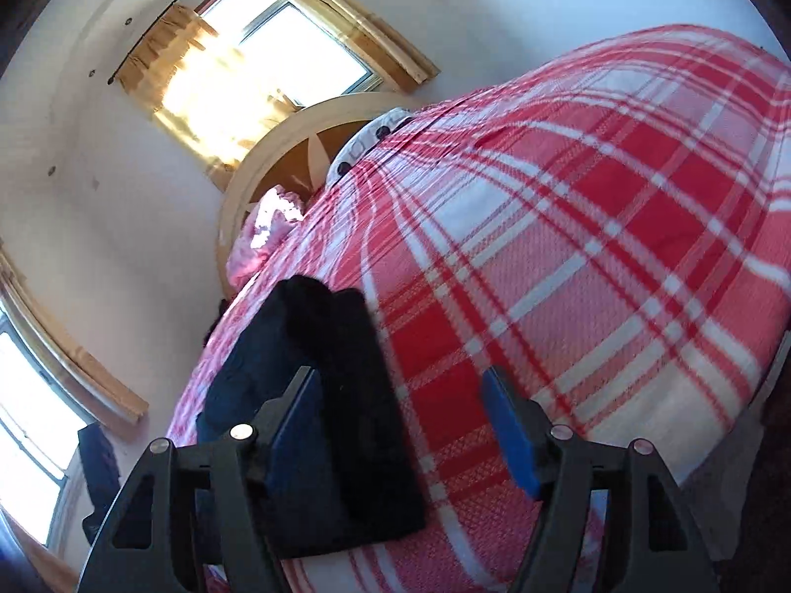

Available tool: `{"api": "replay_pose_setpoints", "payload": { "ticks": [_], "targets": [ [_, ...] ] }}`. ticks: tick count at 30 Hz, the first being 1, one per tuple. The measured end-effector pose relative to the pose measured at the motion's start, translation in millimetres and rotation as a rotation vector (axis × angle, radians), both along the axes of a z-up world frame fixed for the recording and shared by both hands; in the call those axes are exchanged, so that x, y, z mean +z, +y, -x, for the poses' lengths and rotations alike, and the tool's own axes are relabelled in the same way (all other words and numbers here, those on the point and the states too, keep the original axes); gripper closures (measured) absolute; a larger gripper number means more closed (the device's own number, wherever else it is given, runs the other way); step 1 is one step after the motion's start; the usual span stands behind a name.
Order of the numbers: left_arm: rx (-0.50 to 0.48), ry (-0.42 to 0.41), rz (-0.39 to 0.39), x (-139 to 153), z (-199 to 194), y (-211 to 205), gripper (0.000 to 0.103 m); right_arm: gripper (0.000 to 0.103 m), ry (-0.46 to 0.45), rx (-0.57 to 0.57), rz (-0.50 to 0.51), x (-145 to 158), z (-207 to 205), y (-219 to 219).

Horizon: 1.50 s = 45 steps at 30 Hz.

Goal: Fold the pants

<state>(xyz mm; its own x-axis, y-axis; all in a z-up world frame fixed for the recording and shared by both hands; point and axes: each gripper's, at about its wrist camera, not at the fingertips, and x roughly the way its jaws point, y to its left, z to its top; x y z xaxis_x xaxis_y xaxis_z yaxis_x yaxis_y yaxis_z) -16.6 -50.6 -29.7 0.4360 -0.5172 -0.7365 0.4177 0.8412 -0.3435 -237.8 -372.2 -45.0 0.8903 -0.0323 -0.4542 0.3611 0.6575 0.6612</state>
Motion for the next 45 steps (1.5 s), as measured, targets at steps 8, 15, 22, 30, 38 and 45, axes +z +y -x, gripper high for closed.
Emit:
{"api": "replay_pose_setpoints", "payload": {
  "ticks": [8,15,22,30,38,45],
  "targets": [
    [-0.019,0.01,0.021,-3,5,2,0.001,0.03,0.031,0.105,0.039,-1,-8,37],
    [-0.078,0.037,0.003,-1,12,-1,0.001,0.029,0.04,0.164,0.02,2,-19,50],
    [-0.07,0.022,0.011,-4,14,2,0.006,0.029,-0.084,0.133,-0.187,-18,-11,28],
    [-0.066,-0.078,-0.027,10,29,0,0.06,0.068,0.072,0.194,0.045,-3,-29,56],
    [-0.085,-0.124,-0.051,21,35,-4,0.083,0.072,0.112,0.195,0.189,20,-33,77],
    [-0.039,-0.202,-0.055,40,30,14,0.084,0.073,0.063,0.225,0.294,53,-30,104]
  ]
}}
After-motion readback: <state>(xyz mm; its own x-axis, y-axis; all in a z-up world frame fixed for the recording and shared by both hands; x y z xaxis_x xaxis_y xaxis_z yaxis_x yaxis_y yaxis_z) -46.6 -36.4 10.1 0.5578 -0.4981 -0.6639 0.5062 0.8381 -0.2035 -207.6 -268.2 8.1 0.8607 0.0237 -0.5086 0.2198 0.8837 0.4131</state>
